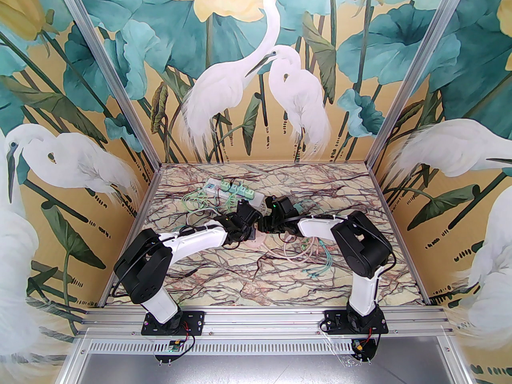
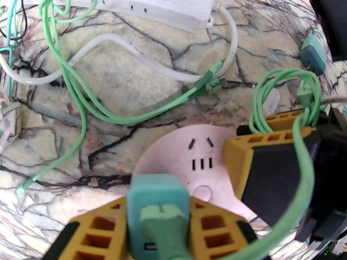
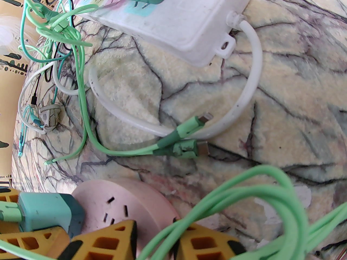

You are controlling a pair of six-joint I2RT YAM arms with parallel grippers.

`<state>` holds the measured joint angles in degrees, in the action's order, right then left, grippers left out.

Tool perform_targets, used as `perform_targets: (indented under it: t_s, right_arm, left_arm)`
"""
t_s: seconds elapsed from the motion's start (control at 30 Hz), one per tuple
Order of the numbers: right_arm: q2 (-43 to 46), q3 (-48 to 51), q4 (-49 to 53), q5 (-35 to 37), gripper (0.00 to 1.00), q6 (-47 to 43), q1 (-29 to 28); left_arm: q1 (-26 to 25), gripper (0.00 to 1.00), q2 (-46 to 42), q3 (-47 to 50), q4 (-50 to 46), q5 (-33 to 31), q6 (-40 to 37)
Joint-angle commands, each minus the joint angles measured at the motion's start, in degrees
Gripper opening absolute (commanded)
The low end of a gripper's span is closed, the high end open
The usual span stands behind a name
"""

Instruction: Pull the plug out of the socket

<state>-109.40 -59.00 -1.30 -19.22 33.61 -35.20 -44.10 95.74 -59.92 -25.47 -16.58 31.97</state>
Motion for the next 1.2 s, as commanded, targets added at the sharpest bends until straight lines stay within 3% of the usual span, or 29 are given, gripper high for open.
perform_targets:
  t_s: [0.0,0.33,0.6,0.9,1.17]
  right_arm:
    - [-4.9,2.2,8.9,3.9,0.29,-1.1,-0.9]
    - [-5.3,1.8,9.5,4.5,0.29,-1.3,-1.3]
    - [-5.4,1.6,9.6,4.5,0.29,-1.4,-1.3]
    - [-5.2,1.7,9.6,4.5,0.29,-1.4,-1.2]
    - [-5.2,1.7,9.6,4.5,0.29,-1.4,-1.2]
  left_arm:
    - [-2.0,0.16,-0.7,-2.2,1.9,5.1,-0.2]
    - [-8.9,0.15,9.8,-11.1,-7.4,-7.2,-4.6]
    - [-7.6,0.15,7.0,-9.7,-5.9,-4.1,-3.5]
    - [-0.4,0.17,-1.6,-1.9,1.1,9.5,0.7]
    - [-0.8,0.17,0.2,-4.0,-2.0,5.8,-0.4]
